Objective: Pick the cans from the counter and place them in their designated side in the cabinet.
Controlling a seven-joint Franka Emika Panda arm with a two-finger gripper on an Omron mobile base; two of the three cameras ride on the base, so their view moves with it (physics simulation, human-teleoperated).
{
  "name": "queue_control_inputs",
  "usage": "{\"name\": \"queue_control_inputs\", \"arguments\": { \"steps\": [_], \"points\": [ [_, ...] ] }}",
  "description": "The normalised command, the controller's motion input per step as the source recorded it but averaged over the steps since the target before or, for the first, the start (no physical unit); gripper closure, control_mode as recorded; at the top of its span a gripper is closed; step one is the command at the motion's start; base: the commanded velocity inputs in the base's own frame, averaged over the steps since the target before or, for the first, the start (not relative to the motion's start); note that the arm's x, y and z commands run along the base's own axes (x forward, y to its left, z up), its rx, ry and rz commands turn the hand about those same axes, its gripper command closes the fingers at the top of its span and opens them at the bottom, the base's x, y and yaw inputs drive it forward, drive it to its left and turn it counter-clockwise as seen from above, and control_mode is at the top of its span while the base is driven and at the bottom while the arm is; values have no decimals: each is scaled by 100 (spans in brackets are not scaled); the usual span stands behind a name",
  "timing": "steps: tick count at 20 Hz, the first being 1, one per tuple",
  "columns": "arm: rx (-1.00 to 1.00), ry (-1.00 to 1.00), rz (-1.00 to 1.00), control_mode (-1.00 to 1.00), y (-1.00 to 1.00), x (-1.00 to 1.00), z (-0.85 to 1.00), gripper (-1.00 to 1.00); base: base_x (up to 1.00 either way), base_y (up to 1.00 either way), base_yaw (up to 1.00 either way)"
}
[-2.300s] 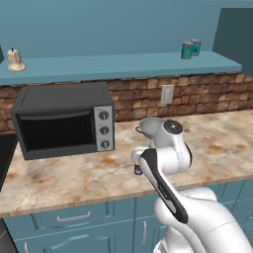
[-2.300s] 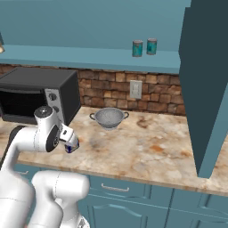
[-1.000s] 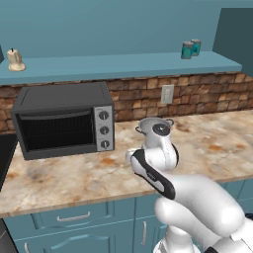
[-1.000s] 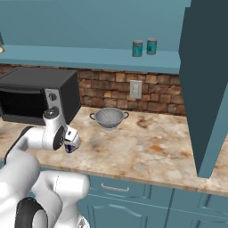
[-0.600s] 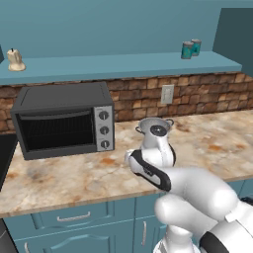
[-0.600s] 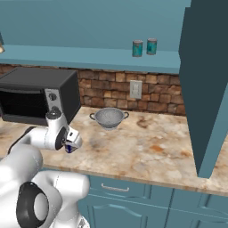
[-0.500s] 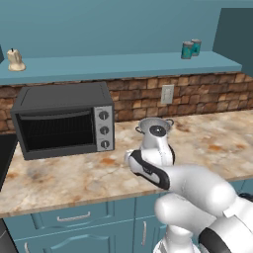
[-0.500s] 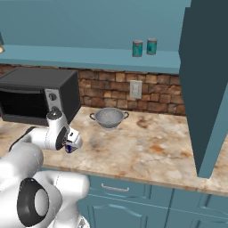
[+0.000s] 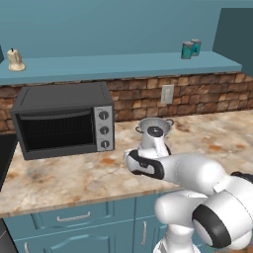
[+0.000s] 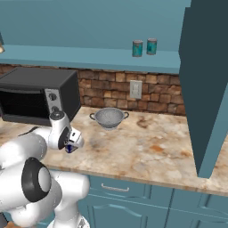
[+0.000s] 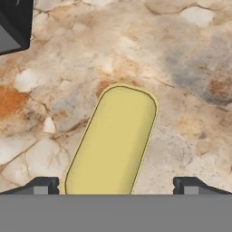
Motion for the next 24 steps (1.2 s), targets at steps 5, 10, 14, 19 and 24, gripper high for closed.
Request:
{"name": "queue_control_inputs", "arguments": {
  "steps": [5, 10, 14, 19, 24],
  "points": [
    [0, 1, -1, -100, 6, 23, -11, -100, 0, 0, 0],
    [0, 2, -1, -100, 6, 21, -18, -100, 0, 0, 0],
    [0, 2, -2, -100, 1, 11, -19, 100, 0, 0, 0],
    [0, 0, -3, -100, -1, 2, -5, 100, 0, 0, 0],
    [0, 0, -3, -100, -6, 0, 3, 100, 0, 0, 0]
  ]
}}
